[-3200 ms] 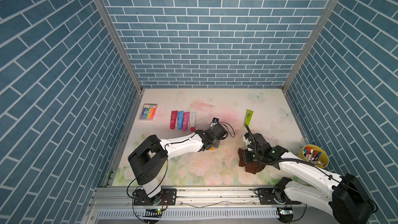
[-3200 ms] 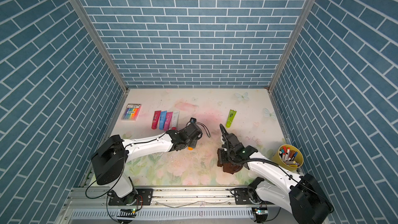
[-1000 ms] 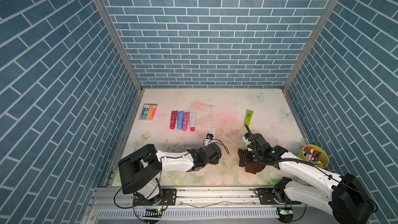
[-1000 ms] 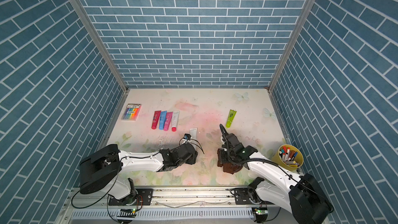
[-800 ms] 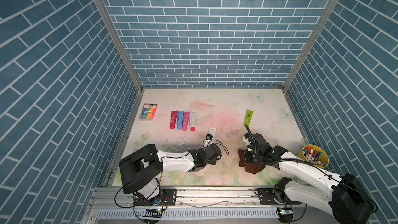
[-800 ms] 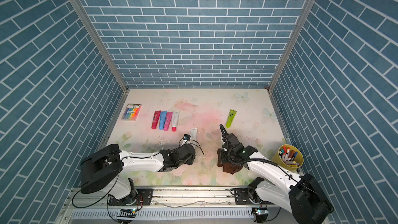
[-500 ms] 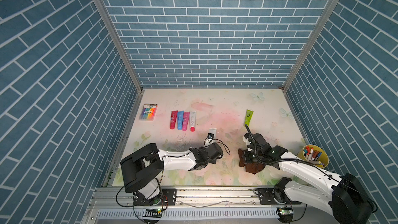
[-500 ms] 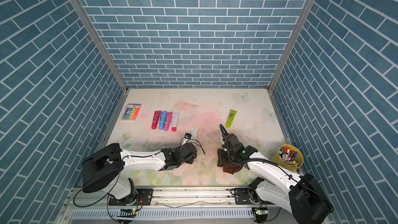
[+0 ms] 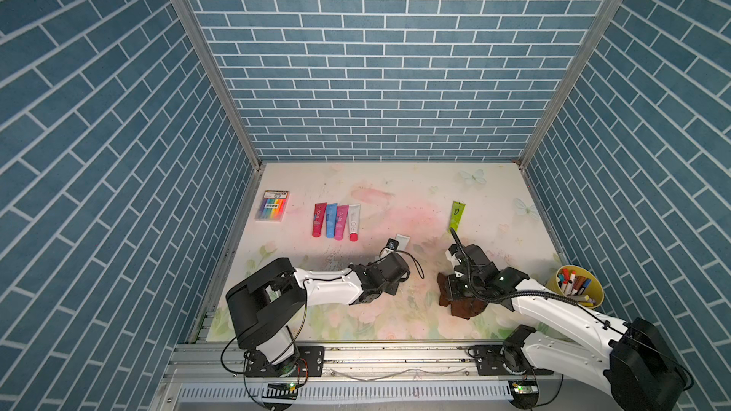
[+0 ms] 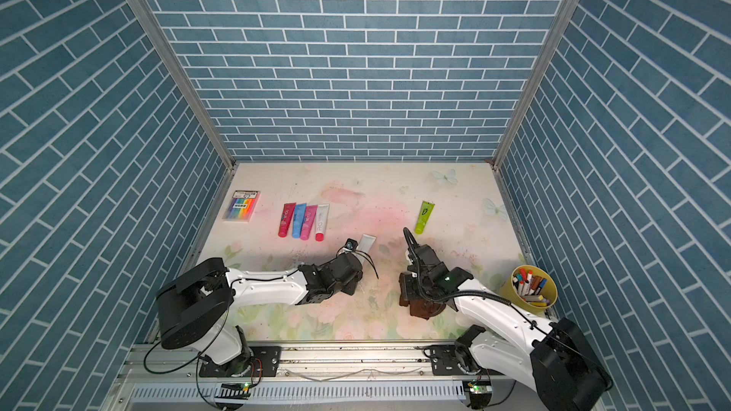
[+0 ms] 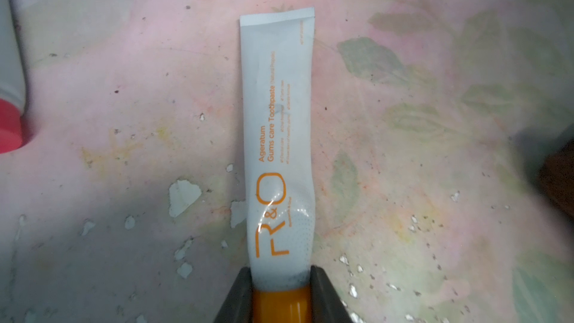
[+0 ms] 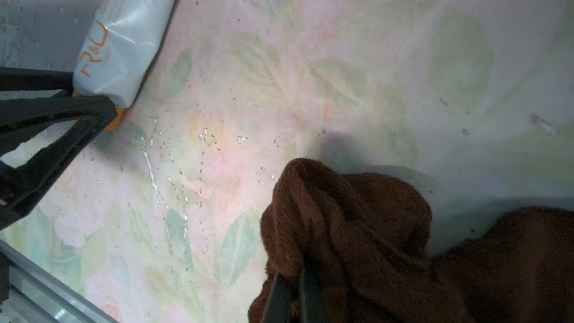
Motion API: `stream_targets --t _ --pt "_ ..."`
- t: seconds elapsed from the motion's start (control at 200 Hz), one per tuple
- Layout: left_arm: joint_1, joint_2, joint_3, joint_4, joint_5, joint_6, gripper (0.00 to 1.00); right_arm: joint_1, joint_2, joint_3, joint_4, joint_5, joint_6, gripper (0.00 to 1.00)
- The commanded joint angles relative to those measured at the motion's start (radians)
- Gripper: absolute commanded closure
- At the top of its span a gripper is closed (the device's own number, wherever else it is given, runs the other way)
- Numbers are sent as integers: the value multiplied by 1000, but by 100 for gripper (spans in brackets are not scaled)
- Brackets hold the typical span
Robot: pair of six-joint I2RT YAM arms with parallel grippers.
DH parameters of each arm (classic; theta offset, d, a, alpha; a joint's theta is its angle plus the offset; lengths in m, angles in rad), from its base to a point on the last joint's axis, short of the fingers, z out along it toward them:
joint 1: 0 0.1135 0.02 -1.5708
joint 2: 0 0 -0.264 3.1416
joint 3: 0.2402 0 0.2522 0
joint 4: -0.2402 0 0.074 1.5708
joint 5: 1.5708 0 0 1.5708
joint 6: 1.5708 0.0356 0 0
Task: Wipe the surface of the toothpaste tube
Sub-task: Adjust the toothpaste at the center of the board, then wipe the dirt from the toothpaste tube.
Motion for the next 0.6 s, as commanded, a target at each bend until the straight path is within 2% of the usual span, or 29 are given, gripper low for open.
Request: stream_targets --t 0.0,0.075,0.14,0.415,0.595 --pt "-1 1 -2 12 120 145 82 3 -16 25 -16 -14 -60 100" --pt "-15 -16 -26 31 179 210 82 3 1 58 -2 -29 -72 100" --pt "-32 -36 -56 42 184 241 82 4 28 85 36 -50 -72 100" --pt "-51 -145 -190 132 215 250 81 5 224 226 136 -54 -97 100" --pt "-57 -151 -206 155 224 259 81 6 358 268 225 -54 -117 100"
